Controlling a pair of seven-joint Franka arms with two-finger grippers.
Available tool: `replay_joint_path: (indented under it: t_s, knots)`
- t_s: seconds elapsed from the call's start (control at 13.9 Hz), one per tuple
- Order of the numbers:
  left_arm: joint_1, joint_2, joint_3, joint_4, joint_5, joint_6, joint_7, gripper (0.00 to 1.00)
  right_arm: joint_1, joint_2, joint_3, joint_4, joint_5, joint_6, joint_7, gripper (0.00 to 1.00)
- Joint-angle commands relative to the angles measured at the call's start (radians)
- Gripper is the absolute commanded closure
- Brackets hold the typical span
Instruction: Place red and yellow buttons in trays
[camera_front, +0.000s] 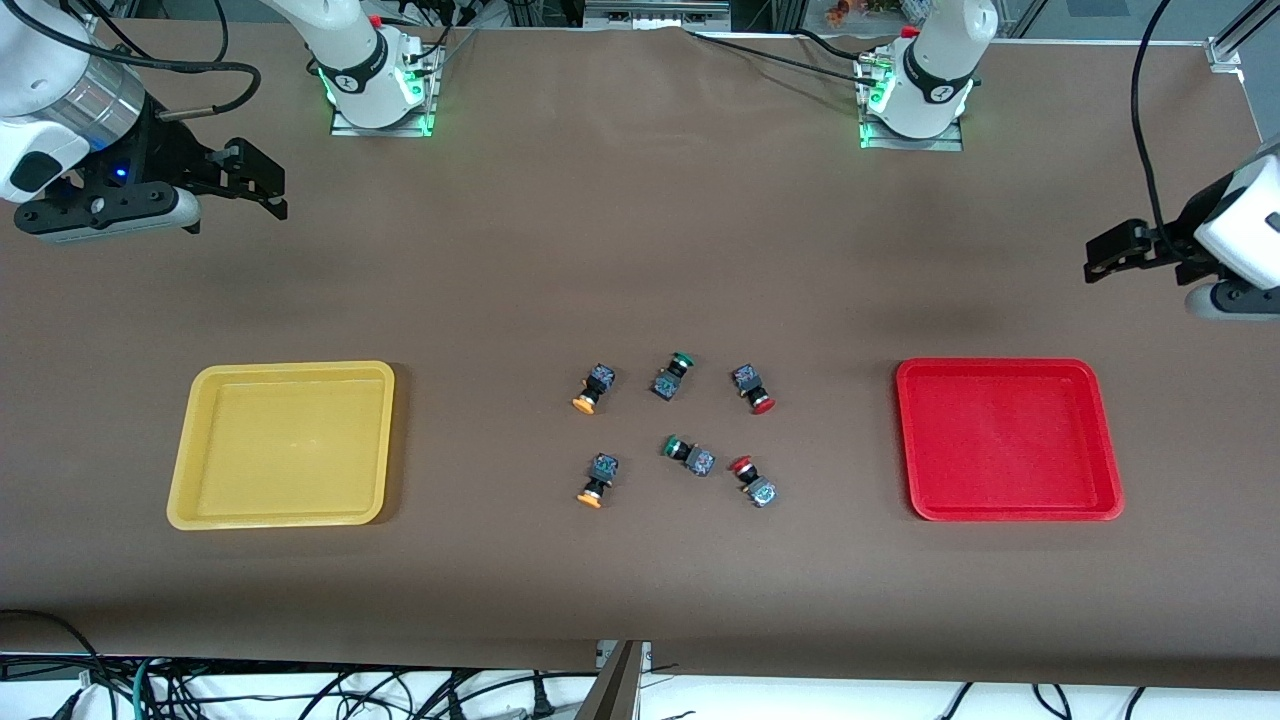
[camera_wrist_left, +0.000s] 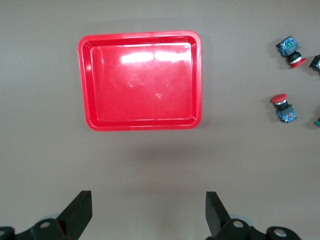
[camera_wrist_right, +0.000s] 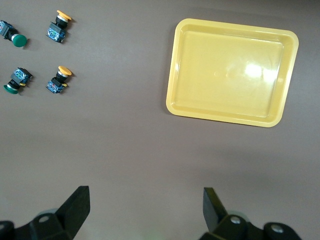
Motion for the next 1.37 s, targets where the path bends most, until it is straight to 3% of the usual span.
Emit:
replay_joint_path:
  t_s: [0.0,0.36,1.01,1.3]
  knots:
    - [0.006,-0.045,0.004,-0.009,0.01,-0.032,0.031,0.0,0.007,0.001,0.001,0.015,-0.015,-0.017,0.049,0.0]
    - [-0.111,-0.105,0.092,-0.06,0.029,-0.035,0.083,0.0,0.009,0.004,0.024,0.015,-0.006,-0.022,0.083,0.0]
    - [-0.1,-0.028,0.09,-0.044,0.026,-0.089,0.071,0.0,0.015,0.005,0.038,-0.006,-0.006,-0.024,0.115,0.0]
    - [-0.088,0.029,0.092,-0.041,0.031,-0.098,0.068,0.0,0.117,0.152,0.048,-0.025,-0.003,0.129,0.329,0.0]
